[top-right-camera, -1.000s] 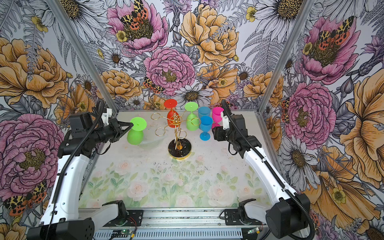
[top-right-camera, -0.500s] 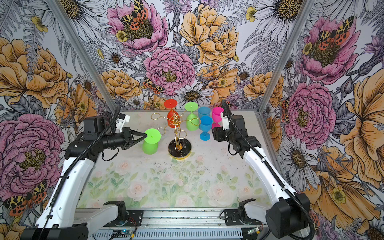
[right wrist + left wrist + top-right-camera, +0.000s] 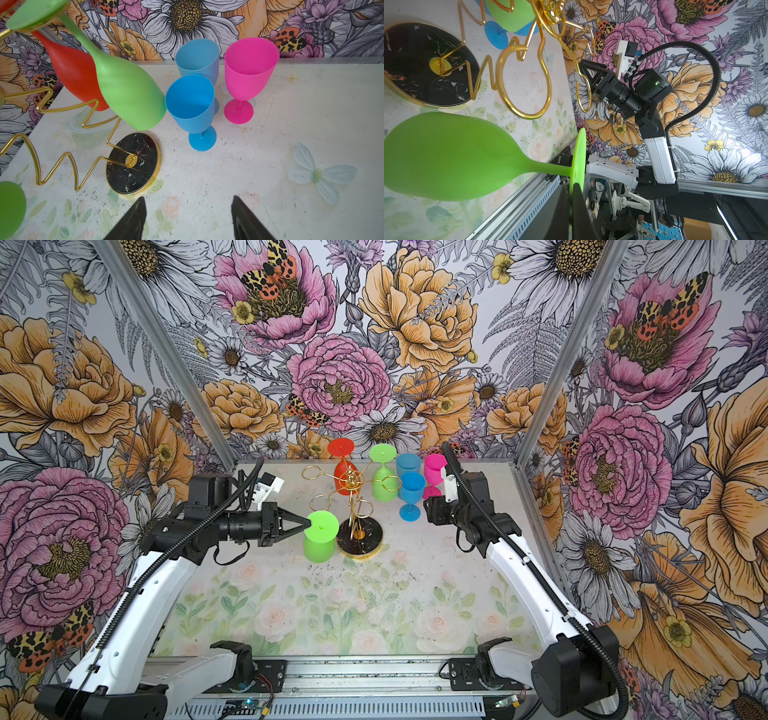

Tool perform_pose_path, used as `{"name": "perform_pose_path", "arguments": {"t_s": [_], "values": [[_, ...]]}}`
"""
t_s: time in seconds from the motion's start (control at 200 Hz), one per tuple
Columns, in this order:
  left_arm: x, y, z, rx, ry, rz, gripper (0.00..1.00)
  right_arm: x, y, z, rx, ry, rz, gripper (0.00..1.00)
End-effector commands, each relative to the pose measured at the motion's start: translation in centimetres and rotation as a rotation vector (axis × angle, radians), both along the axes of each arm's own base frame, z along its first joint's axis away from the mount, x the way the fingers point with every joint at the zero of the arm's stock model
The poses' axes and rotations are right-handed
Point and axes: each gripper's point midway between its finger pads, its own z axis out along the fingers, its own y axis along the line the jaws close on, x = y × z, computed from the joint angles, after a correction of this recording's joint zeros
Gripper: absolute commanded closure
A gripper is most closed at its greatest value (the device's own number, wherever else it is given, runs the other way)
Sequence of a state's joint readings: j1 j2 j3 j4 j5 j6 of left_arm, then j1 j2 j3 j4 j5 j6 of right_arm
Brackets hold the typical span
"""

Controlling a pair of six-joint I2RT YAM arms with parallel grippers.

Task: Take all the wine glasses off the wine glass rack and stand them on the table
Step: 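Carry the green glass away from the rack toward the right gripper with the left gripper, then close the right gripper on the green glass rim while the left holds its base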

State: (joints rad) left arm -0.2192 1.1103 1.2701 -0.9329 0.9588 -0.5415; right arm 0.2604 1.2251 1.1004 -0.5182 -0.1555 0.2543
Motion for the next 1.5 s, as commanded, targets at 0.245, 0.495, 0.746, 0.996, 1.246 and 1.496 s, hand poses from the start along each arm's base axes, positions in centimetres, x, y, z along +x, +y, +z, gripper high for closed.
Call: {"name": "perform_pose_path", "arguments": {"t_s": [0.245, 0.495, 0.746, 0.996, 1.246, 1.496], "values": [[-2.5, -5.7, 1.9, 0.021, -0.07, -0.217, 1.0, -0.4, 0.1, -0.2, 0.036, 0.009, -0.003, 0.34], [-2.8, -9.8, 1.3, 0.118, -0.183, -0.31, 1.0, -0.7, 0.2, -1.4, 0.029, 0.089, -0.001, 0.34], [-1.8, -13.8, -0.4, 0.256, -0.305, -0.352, 1.0, -2.1, -0.9, -2.5, -0.046, 0.253, -0.033, 0.34], [-3.2, -16.7, -2.0, 0.423, -0.598, -0.477, 1.0, -3.3, -0.4, -2.8, -0.043, 0.333, 0.012, 0.34], [-3.4, -17.9, -4.8, 0.597, -0.792, -0.545, 1.0, -3.1, 0.4, -3.3, -0.019, 0.399, 0.03, 0.34], [-4.2, -18.2, -8.5, 0.797, -0.978, -0.626, 1.0, -2.3, 1.0, -2.4, -0.001, 0.394, 0.046, 0.34]]}}
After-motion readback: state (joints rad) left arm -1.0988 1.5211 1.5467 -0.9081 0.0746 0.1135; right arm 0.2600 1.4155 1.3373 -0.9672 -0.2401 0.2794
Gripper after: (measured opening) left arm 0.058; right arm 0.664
